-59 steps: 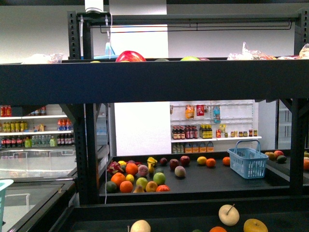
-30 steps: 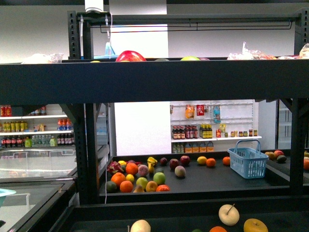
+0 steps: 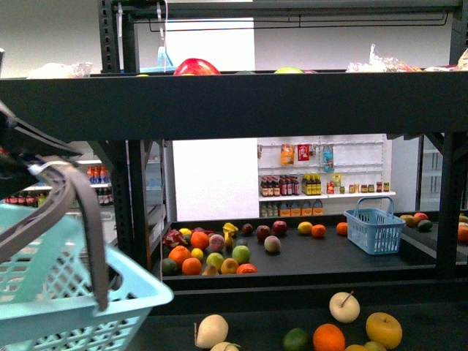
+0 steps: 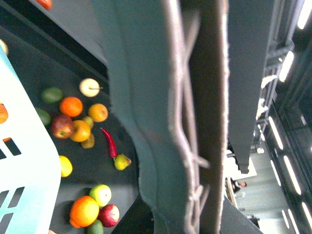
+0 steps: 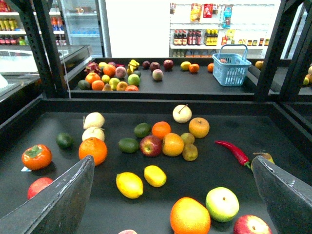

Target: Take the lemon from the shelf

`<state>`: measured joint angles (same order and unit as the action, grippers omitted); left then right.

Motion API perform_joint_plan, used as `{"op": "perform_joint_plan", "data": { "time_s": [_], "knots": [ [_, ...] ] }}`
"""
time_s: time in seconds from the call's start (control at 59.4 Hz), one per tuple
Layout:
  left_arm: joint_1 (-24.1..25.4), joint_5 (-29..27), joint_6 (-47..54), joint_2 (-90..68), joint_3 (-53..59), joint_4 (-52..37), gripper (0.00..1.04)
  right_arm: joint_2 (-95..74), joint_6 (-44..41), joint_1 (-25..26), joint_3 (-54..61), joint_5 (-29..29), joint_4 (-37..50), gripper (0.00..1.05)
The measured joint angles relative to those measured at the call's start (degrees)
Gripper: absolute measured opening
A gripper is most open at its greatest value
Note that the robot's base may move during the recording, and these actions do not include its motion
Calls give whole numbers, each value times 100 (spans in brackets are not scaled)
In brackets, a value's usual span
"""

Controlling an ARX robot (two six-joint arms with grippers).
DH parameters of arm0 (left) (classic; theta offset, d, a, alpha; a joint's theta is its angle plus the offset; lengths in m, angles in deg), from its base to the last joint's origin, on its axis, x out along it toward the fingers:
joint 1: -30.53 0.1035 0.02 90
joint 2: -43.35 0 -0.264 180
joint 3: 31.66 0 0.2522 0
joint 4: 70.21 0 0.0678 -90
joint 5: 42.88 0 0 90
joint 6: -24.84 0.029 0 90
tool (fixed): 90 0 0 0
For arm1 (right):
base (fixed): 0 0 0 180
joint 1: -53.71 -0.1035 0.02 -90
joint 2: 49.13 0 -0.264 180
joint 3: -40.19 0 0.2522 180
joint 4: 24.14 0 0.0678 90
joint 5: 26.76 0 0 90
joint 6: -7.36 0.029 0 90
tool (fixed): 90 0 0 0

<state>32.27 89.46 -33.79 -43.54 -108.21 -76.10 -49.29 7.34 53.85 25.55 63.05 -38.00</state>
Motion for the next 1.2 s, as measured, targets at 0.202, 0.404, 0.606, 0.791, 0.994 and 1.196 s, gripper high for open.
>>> {"op": "perform_joint_plan", "data": {
  "time_s": [0.202,0.404,0.606,0.791,0.994,1.196],
  "knots": [
    [-935,-68,24,-411,-133,-330,9,0,0,0,0,0,0,97],
    [-1635,-319,-208,-1023,-444,-621,9,0,-2,0,0,0,0,97],
    [-1991,-444,-315,-1279,-688,-844,9,0,-2,0,0,0,0,97],
    [-2157,-507,-293,-1434,-730,-828,9,-70,48,-50,-20,153,-105,97],
    [-2153,-570,-249,-1469,-743,-809,9,-3359,518,245,-557,175,728,97],
    [-2153,-573,-249,-1469,-745,-809,9,-8065,55,610,-2232,-1023,2885,97]
  ]
}}
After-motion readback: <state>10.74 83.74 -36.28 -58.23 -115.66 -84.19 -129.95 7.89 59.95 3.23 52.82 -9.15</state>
